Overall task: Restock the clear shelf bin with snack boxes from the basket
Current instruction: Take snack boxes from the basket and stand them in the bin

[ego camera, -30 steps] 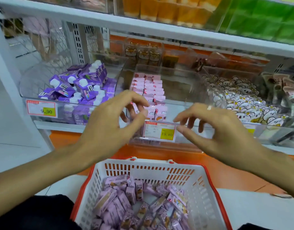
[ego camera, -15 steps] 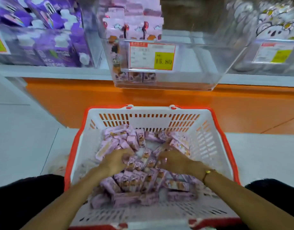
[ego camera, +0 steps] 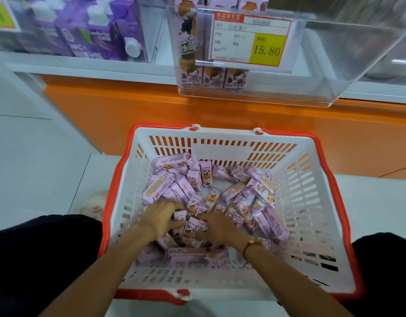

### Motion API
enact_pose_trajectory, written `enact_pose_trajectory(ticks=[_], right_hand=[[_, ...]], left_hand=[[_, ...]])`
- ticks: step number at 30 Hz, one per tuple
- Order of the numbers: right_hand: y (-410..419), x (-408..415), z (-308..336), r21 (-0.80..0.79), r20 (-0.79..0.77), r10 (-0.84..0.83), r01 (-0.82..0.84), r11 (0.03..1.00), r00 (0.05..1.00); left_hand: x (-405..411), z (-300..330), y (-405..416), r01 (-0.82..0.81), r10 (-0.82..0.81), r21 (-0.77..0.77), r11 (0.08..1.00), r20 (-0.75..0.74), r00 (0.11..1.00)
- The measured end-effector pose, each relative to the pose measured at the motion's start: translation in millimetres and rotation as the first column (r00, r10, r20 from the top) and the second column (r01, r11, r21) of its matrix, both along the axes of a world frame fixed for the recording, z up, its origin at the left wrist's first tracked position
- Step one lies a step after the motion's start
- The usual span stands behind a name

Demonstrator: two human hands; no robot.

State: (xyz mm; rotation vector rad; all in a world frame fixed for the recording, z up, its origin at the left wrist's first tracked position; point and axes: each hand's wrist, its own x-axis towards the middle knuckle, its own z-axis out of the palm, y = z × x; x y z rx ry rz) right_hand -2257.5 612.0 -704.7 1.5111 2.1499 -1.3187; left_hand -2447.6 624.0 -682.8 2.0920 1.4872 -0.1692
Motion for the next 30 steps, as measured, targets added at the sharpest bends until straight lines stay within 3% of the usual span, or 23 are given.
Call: enact_pose_trajectory(ticks=[2,4,7,9,11,12,13,14,16,20,22,24,27,30], right_hand=[[0.3,2.7,4.1,0.038,-0.061,-0.044,0.046,0.998,0.997],[-1.4,3.8,8.6,0.073,-0.077,-0.088,0.094,0.993,0.993],[-1.6,11.1,10.9,0.124,-0.066,-0.158,0.165,0.978,0.985],[1.0,20.7,20.2,0.095,-0.088,-0.249,0.256,0.962,0.965],[6.0,32.2,34.7,-0.007,-0.163,-0.402,0.407,0.914,0.901],[9.3,37.6,43.1,-0.068,-0.204,-0.494,0.492,0.868,0.845],[13.2,42.0,53.0,-0.119,-0.245,-0.569,0.558,0.821,0.785],[17.4,45.2,63.7,-0.154,-0.284,-0.621,0.605,0.781,0.730],[24.2,47.5,89.9,-0.185,-0.370,-0.669,0.654,0.733,0.645],[28.0,48.6,149.7,-0.120,-0.519,-0.632,0.683,0.720,0.575],[25.4,47.6,179.1,-0.106,-0.592,-0.588,0.670,0.734,0.551],[23.8,48.5,206.7,-0.100,-0.617,-0.575,0.671,0.734,0.537],[22.5,50.2,240.8,-0.034,-0.691,-0.484,0.644,0.764,0.538],[23.6,54.1,257.9,-0.072,-0.619,-0.524,0.622,0.780,0.585]], left_hand=[[1.7,-1.6,0.5,-0.137,0.139,-0.032,0.990,0.126,0.982],[6.7,-1.2,-1.8,-0.255,0.286,-0.168,0.952,0.201,0.937],[12.9,-0.4,-1.3,-0.409,0.471,-0.240,0.881,0.353,0.808],[12.9,9.2,5.2,-0.577,0.670,-0.346,0.739,0.460,0.582],[10.9,24.1,12.4,-0.636,0.875,-0.620,0.459,0.438,0.205],[9.9,32.2,14.4,-0.566,0.928,-0.762,0.314,0.372,0.015],[8.6,39.1,15.3,-0.464,0.948,-0.861,0.209,0.295,-0.121],[8.4,46.1,14.7,-0.376,0.951,-0.914,0.154,0.240,-0.194],[12.1,61.0,10.1,-0.288,0.953,-0.944,0.158,0.222,-0.205],[33.2,103.6,2.8,-0.219,0.958,-0.944,0.245,0.271,-0.097],[44.1,125.7,-0.3,-0.169,0.941,-0.929,0.330,0.337,-0.015],[54.3,153.8,-1.3,-0.123,0.904,-0.897,0.424,0.427,0.009],[67.3,194.8,0.8,-0.110,0.834,-0.830,0.546,0.552,-0.025],[73.4,211.0,3.6,-0.201,0.837,-0.821,0.535,0.547,-0.006]])
